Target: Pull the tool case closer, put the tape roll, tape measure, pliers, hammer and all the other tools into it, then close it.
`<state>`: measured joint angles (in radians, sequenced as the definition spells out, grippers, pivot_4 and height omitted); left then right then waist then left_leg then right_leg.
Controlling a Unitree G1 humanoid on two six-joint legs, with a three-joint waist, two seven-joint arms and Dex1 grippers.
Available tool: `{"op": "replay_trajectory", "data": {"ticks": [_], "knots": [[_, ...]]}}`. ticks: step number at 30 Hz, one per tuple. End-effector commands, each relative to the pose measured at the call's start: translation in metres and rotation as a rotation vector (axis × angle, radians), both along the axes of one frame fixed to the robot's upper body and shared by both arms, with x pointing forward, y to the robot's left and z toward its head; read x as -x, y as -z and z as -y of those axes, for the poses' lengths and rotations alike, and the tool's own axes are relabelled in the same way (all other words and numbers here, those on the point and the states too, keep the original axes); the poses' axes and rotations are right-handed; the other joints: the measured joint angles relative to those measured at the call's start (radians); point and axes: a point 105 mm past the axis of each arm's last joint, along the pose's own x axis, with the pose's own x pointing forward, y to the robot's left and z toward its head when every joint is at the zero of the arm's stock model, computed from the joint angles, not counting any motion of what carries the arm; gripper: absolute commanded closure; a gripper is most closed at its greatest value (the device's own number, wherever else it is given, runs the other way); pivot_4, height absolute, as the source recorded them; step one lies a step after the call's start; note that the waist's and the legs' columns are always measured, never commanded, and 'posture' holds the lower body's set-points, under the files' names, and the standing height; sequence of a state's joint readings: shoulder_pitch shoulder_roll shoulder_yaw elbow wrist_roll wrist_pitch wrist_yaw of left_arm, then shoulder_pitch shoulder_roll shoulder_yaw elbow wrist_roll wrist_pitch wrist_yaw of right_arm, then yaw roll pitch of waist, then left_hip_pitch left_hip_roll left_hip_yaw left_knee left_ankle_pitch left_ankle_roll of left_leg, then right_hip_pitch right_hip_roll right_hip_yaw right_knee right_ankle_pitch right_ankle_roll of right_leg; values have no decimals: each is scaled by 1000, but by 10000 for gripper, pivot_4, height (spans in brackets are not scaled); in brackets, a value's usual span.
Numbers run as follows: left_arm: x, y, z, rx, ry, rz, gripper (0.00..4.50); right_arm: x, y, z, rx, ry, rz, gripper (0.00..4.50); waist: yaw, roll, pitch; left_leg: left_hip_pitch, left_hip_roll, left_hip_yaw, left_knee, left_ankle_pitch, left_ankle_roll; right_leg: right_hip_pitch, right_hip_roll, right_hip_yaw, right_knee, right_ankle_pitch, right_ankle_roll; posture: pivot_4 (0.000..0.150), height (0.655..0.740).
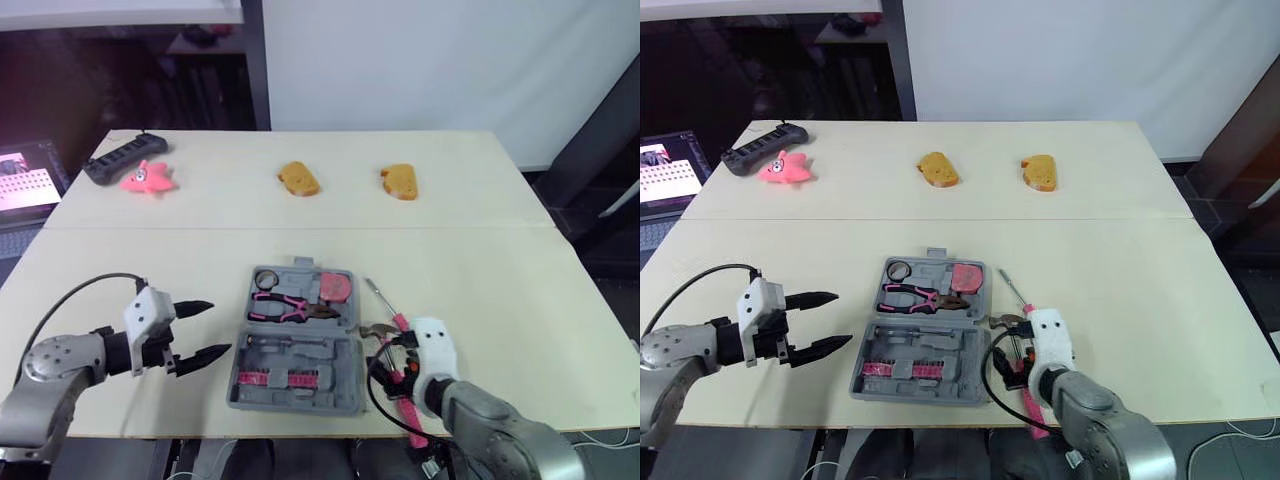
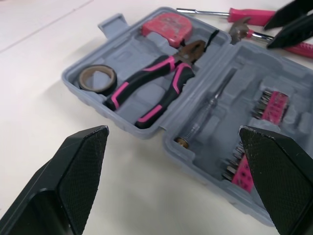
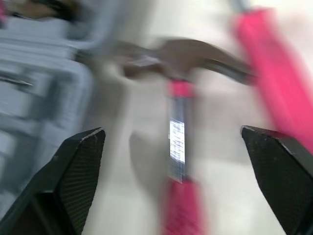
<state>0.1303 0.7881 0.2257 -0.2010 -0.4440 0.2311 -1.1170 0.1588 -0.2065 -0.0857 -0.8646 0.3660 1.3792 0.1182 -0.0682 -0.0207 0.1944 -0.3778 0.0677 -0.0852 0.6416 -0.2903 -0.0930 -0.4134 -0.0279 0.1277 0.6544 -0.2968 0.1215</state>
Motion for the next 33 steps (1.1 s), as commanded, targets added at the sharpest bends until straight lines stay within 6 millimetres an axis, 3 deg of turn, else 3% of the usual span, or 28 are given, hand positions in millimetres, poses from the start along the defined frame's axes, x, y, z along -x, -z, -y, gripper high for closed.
{"op": "replay_trajectory", "data": {"ticks": [1, 6, 9, 13, 16, 20, 29, 33], "knots": [[7, -19, -10, -27, 26, 33, 0, 4, -41, -8, -35, -170, 104, 588, -5, 0, 0, 0, 0, 0, 0, 0, 0, 0, 0, 0, 0, 0, 0, 1500, 7400], [23, -28, -25, -43, 66, -3, 0, 1, -88, -9, 9, -578, 213, 588, -1, 2, 2, 3, 0, 0, -6, 0, 0, 0, 0, 0, -2, 1, -1, 1500, 7400], [36, -28, -36, -73, 118, -18, 0, 5, -110, -11, 149, -951, 340, 588, 2, 2, 2, 3, 0, 2, -9, 0, 0, 1, 0, 0, -6, 1, -1, 1500, 7400], [32, -30, -55, -115, 120, -6, 0, 12, -76, 25, 597, -1471, 320, 588, 9, -1, 2, 3, 0, 2, -11, 0, 1, 1, -1, -1, -8, -1, 2, 1500, 7400], [31, -25, -59, -120, 122, -3, 0, 6, -62, 40, 807, -1690, 359, 588, 4, 0, 3, 3, 0, 3, -10, 0, 1, 2, -2, -1, -9, 0, 3, 1500, 7400], [36, -19, -51, -116, 149, -11, 0, -16, -59, 31, 982, -1843, 474, 588, -9, 1, 3, 5, 0, 4, -10, 0, 1, 1, -1, 0, -6, 1, 2, 1500, 7400], [42, -13, -39, -111, 186, -3, 0, -20, -44, 9, 1154, -2211, 391, 588, 3, 3, 5, 5, 1, 3, -8, 1, 0, 2, -1, 0, -3, 2, 3, 1500, 7400], [41, -12, -33, -99, 184, 1, 0, -29, -40, -3, 1227, -2289, 397, 588, 0, 3, 5, 5, 1, 3, -8, 1, 0, 2, -1, 0, -3, 2, 3, 1500, 7400]]}}
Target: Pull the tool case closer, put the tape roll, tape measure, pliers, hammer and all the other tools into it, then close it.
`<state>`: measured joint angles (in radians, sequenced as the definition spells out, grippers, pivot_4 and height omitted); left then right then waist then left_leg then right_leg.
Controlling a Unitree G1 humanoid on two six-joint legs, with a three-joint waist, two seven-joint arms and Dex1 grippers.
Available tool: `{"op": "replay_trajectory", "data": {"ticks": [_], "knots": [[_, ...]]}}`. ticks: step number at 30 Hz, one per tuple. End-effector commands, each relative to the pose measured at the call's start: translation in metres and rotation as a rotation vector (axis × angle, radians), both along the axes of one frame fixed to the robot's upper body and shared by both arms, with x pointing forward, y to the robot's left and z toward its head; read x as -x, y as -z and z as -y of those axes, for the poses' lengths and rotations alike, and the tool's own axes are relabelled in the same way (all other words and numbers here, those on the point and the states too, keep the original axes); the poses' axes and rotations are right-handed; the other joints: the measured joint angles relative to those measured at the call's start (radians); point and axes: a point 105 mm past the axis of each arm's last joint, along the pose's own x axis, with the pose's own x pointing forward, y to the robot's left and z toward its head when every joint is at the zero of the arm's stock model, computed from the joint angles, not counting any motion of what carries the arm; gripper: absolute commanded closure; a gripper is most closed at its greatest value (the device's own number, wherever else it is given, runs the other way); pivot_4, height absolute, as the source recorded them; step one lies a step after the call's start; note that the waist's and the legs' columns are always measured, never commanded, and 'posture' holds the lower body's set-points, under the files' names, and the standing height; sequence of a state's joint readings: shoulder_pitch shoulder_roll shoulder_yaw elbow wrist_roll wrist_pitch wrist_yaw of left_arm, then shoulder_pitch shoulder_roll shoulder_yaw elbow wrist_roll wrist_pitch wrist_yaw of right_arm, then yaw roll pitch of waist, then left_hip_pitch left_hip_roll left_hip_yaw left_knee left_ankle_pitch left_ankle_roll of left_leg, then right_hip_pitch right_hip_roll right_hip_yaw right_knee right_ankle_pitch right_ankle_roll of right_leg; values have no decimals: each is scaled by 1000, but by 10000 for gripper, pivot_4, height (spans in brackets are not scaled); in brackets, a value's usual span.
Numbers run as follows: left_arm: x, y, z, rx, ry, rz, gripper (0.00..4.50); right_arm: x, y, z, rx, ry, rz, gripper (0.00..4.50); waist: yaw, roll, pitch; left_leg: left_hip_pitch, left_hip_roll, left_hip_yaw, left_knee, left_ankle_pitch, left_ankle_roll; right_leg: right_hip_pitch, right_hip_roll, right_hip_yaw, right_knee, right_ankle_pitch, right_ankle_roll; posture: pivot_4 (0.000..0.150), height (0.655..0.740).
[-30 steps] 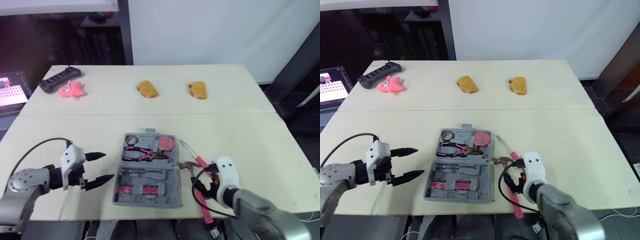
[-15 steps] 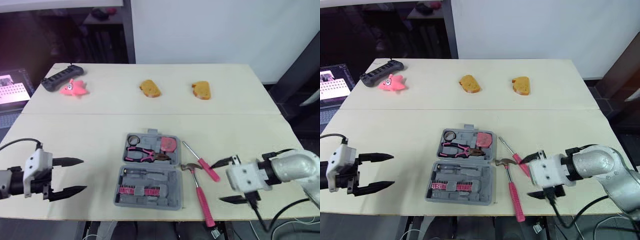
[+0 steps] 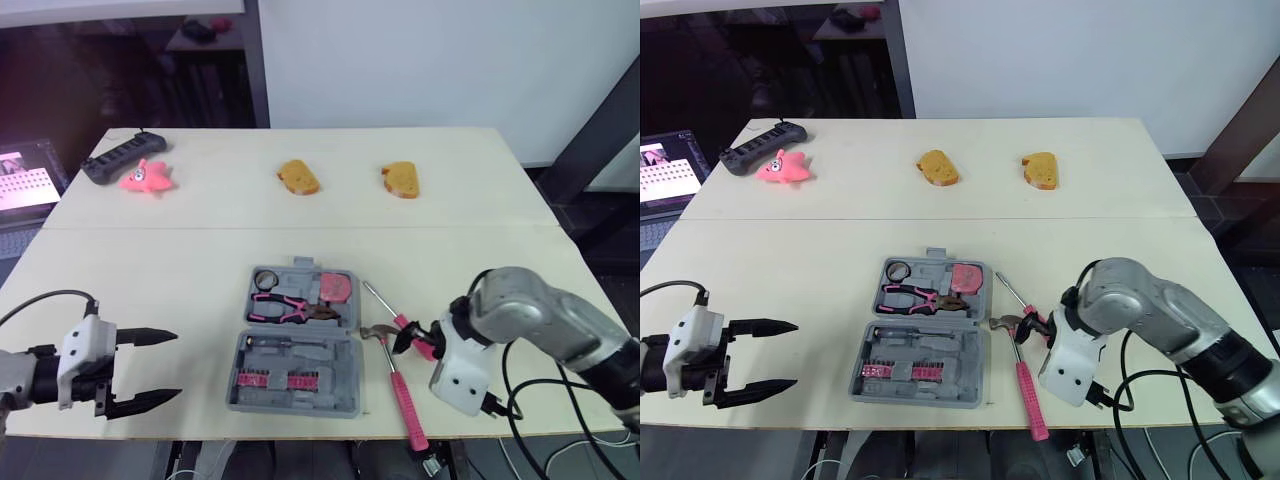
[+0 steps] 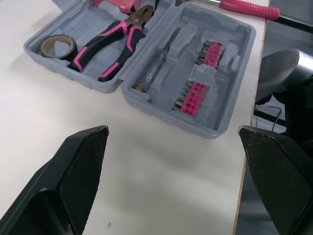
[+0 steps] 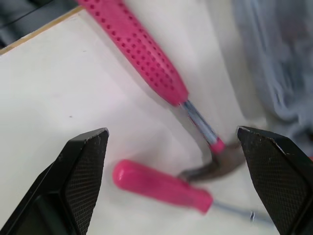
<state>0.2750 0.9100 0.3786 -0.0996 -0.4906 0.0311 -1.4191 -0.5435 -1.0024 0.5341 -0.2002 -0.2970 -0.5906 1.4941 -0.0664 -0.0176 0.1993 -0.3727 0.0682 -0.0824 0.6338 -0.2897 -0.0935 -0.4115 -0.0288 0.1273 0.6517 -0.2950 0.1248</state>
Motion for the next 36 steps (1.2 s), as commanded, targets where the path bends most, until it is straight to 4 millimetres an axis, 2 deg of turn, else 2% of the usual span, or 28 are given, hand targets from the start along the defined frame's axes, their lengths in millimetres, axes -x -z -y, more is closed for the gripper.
{"op": "replay_trajectory", "data": {"ticks": [1, 7, 10, 18, 23, 30, 33, 36], "knots": [[-1, -4, 7, 1, 15, 29, 0, -10, -2, -11, 54, -68, 56, 588, -4, 0, 0, 0, 0, 0, 0, 0, 0, 0, 0, 0, 0, 0, 0, 1500, 7400], [0, -3, 13, 9, 14, 28, 0, -21, -5, -37, 100, -132, 96, 588, -3, 1, 0, 1, 0, 0, 1, 0, 0, 0, 0, 0, 2, 1, 0, 1500, 7400], [1, -3, 16, 14, 18, 29, 0, -20, 1, -41, 131, -154, 94, 588, -1, 1, 0, 1, 0, 0, 1, 0, 0, 0, 0, 0, 2, 1, 0, 1500, 7400], [4, -5, 22, 17, 40, 29, 0, -26, 20, -32, 205, -141, 91, 588, -2, 1, 0, 1, 0, -1, 1, 0, 0, 0, 0, 0, 4, 1, 0, 1500, 7400], [2, -8, 24, 19, 45, 38, 0, -26, 31, -38, 218, -146, 85, 588, -5, 1, 0, 1, 0, -1, 4, 0, 0, 0, 1, 0, 7, 1, 0, 1500, 7400], [6, -8, 28, 22, 48, 32, 0, -15, 43, -39, 240, -146, 45, 588, -2, 0, 0, 2, 0, -1, 6, 0, 0, 1, 1, -1, 8, 1, 0, 1500, 7400], [6, -8, 29, 22, 48, 30, 0, -13, 49, -32, 256, -129, 37, 588, -1, 0, 0, 2, 0, -2, 8, 0, 0, 3, 1, -1, 9, 0, -1, 1500, 7400], [6, -8, 29, 22, 46, 26, 0, -10, 55, -25, 265, -114, 27, 8949, 0, -3, -2, 2, 0, -2, 10, -1, 2, 4, 1, -1, 9, -1, -2, 1500, 7400]]}}
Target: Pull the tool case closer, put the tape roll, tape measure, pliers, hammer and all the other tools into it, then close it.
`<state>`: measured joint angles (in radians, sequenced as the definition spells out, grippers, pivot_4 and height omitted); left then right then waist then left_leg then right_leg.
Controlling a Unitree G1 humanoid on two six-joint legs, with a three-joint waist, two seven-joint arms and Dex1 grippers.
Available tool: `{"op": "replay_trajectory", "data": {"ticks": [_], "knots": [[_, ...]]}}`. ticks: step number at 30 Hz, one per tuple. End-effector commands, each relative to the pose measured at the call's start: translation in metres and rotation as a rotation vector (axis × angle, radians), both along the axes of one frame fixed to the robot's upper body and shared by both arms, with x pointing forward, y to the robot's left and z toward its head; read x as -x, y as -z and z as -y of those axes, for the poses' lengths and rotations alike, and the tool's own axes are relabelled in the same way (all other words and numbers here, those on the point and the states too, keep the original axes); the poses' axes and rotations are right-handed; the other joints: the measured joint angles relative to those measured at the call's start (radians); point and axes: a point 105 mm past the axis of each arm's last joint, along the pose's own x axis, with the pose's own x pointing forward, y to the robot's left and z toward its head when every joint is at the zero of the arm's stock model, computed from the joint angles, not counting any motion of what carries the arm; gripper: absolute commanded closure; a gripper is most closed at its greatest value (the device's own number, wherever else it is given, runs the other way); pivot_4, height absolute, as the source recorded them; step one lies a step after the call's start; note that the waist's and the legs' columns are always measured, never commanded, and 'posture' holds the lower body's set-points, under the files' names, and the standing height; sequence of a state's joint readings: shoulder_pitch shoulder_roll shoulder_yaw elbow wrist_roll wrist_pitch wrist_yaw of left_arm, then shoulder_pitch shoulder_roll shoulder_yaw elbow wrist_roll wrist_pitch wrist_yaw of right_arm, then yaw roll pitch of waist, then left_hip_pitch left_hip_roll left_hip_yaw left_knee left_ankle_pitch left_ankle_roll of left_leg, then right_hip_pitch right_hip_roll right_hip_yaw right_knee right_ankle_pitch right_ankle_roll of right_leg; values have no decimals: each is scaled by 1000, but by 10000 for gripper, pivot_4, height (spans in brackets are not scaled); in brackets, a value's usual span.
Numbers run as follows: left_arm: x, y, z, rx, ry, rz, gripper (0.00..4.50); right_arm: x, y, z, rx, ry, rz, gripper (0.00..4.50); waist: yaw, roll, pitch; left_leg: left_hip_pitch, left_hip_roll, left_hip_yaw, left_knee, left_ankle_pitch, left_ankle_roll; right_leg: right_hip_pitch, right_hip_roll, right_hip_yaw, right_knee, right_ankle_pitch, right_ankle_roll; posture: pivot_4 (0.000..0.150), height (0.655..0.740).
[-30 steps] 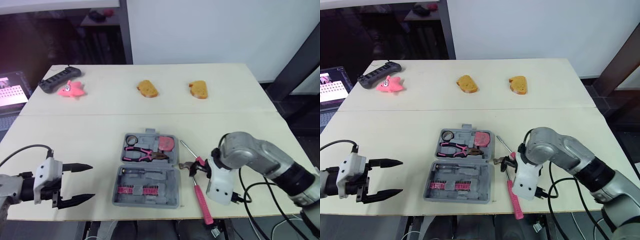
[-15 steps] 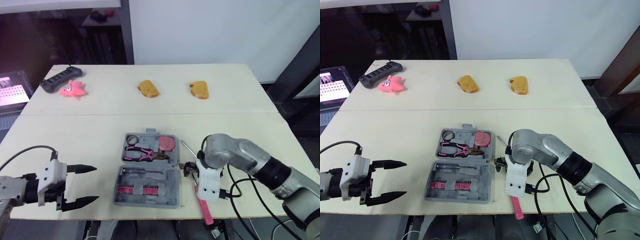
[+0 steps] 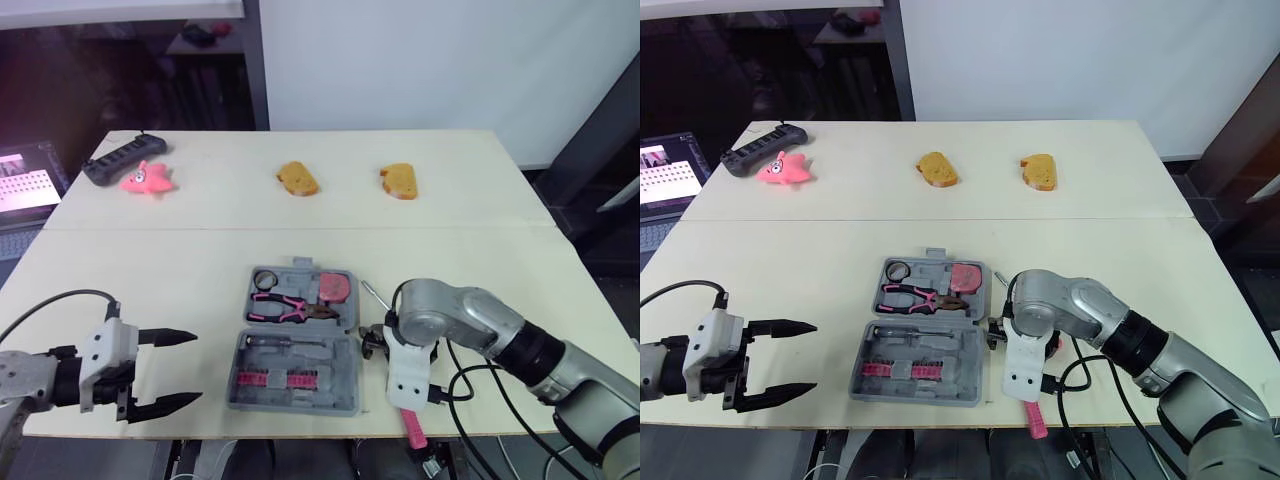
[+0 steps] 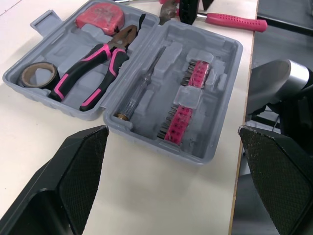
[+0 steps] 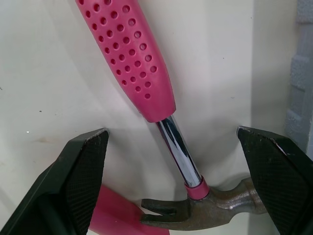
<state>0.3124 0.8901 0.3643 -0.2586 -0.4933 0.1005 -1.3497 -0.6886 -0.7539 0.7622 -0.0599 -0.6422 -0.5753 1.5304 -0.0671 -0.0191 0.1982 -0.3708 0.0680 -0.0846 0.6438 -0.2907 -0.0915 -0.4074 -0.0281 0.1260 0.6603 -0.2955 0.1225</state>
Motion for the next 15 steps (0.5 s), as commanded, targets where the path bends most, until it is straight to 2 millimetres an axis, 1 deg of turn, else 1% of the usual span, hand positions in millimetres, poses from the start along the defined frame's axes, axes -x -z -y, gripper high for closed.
{"op": "replay_trajectory", "data": {"ticks": [1, 6, 8, 10, 15], "knots": [[1, -4, 4, 15, 17, 11, 0, 11, 18, 9, 25, 9, -49, 14075, 0, -3, -2, 0, 0, 0, 0, 0, 0, 0, 0, 0, 0, 0, 0, 1500, 7400], [1, -2, 4, 16, 17, 3, 0, 10, 20, 3, -1, -12, -44, 38441, -3, -6, -4, 5, 0, 0, 1, 0, 0, 5, 0, 0, 0, 0, -1, 1500, 7400], [0, -1, 4, 16, 17, 2, 0, 9, 21, 1, -4, -20, -41, 44813, -2, -6, -4, 9, 0, 0, 0, -1, 1, 8, 1, 0, 0, -1, -1, 1500, 7400], [-1, -1, 4, 15, 17, 2, 0, 6, 21, -2, -12, -25, -34, 44813, -3, -8, -5, 15, 0, 0, -1, -1, 2, 14, 1, 0, 0, -2, -2, 1500, 7400], [-3, 1, 3, 10, 14, 0, 0, 3, 19, -5, -17, -55, -22, 44813, -6, -12, -8, 17, 1, 0, -1, -2, 3, 14, 1, 0, 0, -2, -4, 1500, 7400]]}}
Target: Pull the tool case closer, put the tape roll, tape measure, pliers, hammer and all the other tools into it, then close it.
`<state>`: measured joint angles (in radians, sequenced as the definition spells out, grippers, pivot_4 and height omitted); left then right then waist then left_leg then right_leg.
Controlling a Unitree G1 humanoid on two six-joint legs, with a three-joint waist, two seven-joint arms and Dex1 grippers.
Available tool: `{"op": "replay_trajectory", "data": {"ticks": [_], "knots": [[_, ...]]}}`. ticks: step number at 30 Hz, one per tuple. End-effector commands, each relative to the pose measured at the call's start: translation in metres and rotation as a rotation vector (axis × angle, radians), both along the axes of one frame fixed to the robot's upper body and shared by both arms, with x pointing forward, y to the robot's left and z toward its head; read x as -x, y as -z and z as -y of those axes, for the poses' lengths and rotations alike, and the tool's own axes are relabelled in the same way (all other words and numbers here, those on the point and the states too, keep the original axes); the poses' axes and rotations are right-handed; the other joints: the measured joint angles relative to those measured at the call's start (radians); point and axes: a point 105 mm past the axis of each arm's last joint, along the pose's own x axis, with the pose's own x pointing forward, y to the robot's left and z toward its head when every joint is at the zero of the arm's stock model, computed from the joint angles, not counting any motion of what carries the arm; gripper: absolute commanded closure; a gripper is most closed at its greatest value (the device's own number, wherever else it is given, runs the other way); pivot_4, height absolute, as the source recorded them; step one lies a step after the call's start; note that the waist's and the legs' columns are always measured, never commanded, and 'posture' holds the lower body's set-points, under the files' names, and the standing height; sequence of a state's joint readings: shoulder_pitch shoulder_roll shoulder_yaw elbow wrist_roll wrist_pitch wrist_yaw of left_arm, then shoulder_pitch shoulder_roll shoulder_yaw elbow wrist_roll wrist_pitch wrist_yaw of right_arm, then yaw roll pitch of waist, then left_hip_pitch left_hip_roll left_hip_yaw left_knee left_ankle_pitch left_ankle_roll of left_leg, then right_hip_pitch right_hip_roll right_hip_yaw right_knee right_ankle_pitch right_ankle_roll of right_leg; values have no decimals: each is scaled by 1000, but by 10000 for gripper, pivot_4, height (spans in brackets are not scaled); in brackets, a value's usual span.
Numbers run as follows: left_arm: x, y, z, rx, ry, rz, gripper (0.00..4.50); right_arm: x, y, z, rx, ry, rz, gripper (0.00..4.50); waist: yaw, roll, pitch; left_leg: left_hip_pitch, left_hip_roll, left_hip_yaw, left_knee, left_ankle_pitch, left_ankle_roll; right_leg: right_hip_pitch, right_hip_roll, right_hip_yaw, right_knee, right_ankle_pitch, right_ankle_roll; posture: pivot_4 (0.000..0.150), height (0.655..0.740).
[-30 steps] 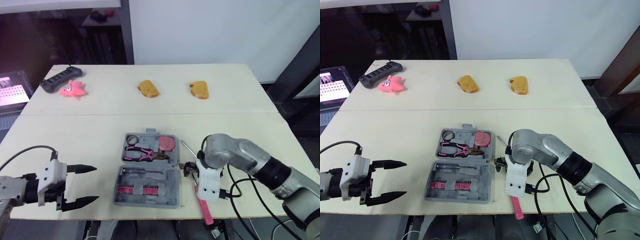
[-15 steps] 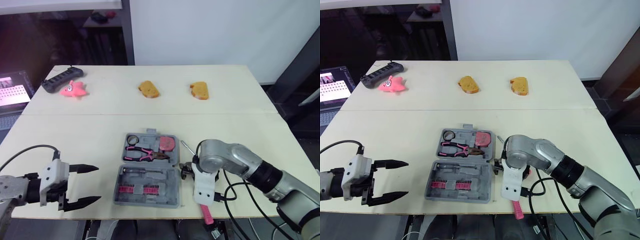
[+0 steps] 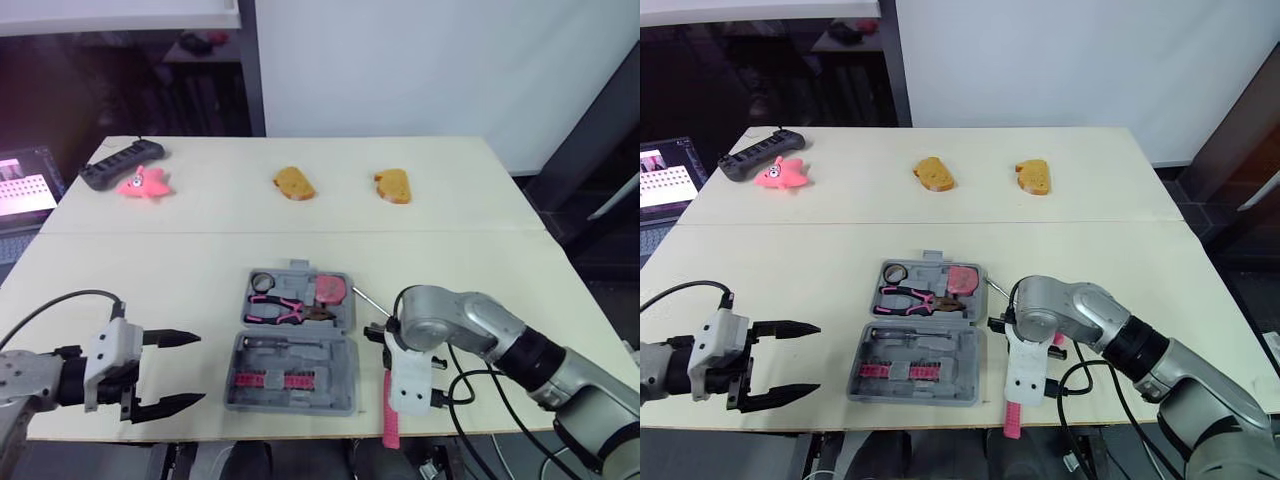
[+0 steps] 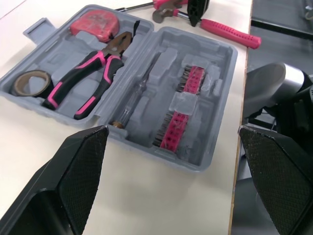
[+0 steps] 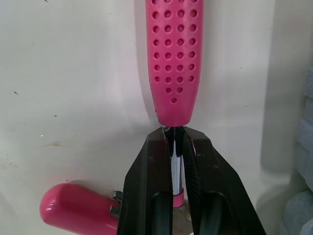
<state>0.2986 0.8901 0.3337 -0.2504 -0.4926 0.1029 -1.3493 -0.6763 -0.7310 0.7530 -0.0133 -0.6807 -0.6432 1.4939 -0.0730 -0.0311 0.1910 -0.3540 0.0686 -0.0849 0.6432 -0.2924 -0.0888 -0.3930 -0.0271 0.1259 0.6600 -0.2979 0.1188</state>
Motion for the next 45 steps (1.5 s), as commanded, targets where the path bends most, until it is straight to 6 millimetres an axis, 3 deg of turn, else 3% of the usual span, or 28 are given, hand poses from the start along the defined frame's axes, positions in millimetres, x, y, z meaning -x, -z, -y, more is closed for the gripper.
{"op": "replay_trajectory", "data": {"ticks": [1, 7, 11, 15, 18, 21, 24, 27, 29, 32, 34, 38, 45], "knots": [[-2, -3, -1, 1, -1, 17, 0, 3, 11, -5, -12, -25, -21, 44813, 0, -1, -1, 0, 0, 0, 0, 0, 0, 0, 0, 0, 0, 0, 0, 1500, 7400], [-6, -1, -2, 0, -4, 18, 0, -4, -7, -3, -49, -73, 18, 44813, 0, -1, -1, 0, 0, 0, 1, 0, 0, 0, 0, 0, 0, 0, 0, 1500, 7400], [-8, 1, -2, -1, -4, 19, 0, -3, -22, 0, -85, -125, 34, 44813, 3, 6, 4, -2, 0, 0, 1, 0, 0, -1, 0, 0, 0, 0, 0, 1500, 7400], [-10, 3, -2, -1, -5, 19, 0, 8, -50, 4, -185, -175, 16, 44813, 6, 14, 9, -4, 0, 1, 1, 0, 0, -3, -1, 1, 1, 0, 0, 1500, 7400], [-12, 5, -3, -1, -6, 22, 0, 12, -71, 9, -265, -116, -15, 44813, 4, 16, 10, -4, 0, 1, 1, 0, 0, -4, -1, 1, 1, 0, 0, 1500, 7400], [-14, 6, -4, -1, -7, 23, 0, 15, -97, 4, -386, -7, -62, 44813, 1, 17, 11, -4, 0, 1, 1, 0, 0, -4, -1, 1, 1, 0, 0, 1500, 7400], [-16, 8, -3, 2, -6, 26, 0, 21, -116, 0, -510, 209, -175, 44813, 3, 18, 11, -4, 0, 1, 1, 0, 0, -4, -1, 1, 2, 0, 0, 1500, 7400], [-17, 9, -2, 5, -5, 27, 0, 14, -137, -4, -660, 490, -214, 44813, 6, 18, 11, -5, 0, 1, 2, 0, 0, -4, -1, 1, 2, 0, 0, 1500, 7400], [-17, 10, -2, 6, -6, 26, 0, 4, -150, 0, -769, 880, -263, 44813, 6, 18, 11, -6, 0, 1, 2, 0, 0, -5, -1, 1, 2, 0, 0, 1500, 7400], [-17, 11, -3, 6, -4, 24, 0, 10, -148, 12, -766, 1359, -407, 44813, 9, 18, 11, -11, 0, 1, 3, 0, -1, -11, -1, 1, 4, 0, 0, 1500, 7400], [-17, 11, -3, 5, -2, 23, 0, 15, -139, 22, -730, 1581, -440, 44813, 14, 18, 11, -18, 0, 0, 4, 1, -2, -17, 0, 1, 4, 1, 0, 1500, 7400], [-19, 13, -2, 5, 4, 21, 0, 17, -124, 32, -726, 1796, -539, 44813, 21, 18, 11, -21, 0, 0, 3, 1, -2, -21, 0, 1, 3, 0, 0, 1500, 7400], [-18, 14, 0, 7, 22, 19, 0, 24, -69, 49, -777, 2058, -506, 44813, 28, 16, 10, -23, 0, 1, 3, 1, -1, -22, 0, 1, 3, 0, 1, 1500, 7400]]}}
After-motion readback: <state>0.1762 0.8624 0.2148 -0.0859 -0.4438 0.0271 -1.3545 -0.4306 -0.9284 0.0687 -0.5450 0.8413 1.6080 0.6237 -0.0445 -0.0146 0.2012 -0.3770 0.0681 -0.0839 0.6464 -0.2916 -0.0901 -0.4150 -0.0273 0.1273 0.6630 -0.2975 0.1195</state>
